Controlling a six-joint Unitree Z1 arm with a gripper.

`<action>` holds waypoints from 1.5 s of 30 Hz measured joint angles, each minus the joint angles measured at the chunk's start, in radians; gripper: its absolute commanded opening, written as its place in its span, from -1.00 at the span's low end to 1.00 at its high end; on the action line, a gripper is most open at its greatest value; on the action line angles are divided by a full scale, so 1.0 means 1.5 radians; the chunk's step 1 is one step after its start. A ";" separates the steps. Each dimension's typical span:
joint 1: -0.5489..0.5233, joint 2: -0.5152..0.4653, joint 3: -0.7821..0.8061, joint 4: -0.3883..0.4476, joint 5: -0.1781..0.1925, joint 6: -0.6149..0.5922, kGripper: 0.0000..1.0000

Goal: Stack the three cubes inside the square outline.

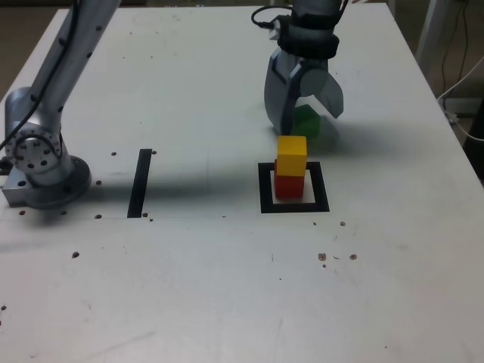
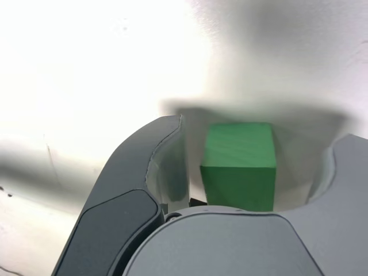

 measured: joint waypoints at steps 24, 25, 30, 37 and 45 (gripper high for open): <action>-0.004 0.000 0.002 0.000 0.002 0.003 -0.46; -0.004 -0.001 0.002 0.001 0.003 0.003 -0.46; -0.012 -0.017 0.000 0.028 0.030 0.005 -0.46; -0.043 -0.106 -0.025 0.102 0.065 0.007 -0.46; -0.107 -0.144 -0.079 0.164 0.055 0.029 -0.46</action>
